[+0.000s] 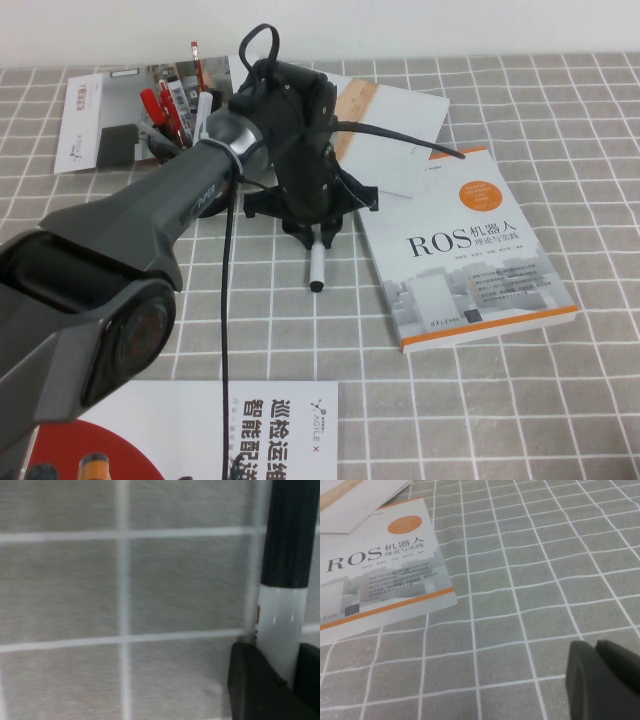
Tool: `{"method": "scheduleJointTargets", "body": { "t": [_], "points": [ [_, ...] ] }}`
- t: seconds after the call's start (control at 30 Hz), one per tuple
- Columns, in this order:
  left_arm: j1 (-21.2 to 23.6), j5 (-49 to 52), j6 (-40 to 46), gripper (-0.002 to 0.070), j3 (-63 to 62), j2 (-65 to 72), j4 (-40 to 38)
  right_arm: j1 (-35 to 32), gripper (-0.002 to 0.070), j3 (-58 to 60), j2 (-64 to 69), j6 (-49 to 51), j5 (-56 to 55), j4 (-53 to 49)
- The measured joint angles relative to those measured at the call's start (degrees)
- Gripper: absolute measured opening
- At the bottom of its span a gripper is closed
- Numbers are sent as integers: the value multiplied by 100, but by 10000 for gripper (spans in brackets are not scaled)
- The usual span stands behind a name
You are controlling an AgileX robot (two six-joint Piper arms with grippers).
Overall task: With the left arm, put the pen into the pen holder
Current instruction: Pick up the pen on the table, then place the pen onto the pen holder
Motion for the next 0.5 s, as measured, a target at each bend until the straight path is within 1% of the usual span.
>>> {"method": "scheduleJointTargets", "body": {
  "t": [0.17, 0.37, 0.5],
  "points": [
    [-27, 0, 755, 116, 0, -142, -136, 0, -15, 0, 0, 0, 0, 0],
    [-306, 0, 1240, 116, 316, -1000, 403, 0, -15, 0, 0, 0, 0, 0],
    [-479, -86, 1351, 116, 1025, -1950, 697, 0, -15, 0, 0, 0, 0, 0]
  ]
}}
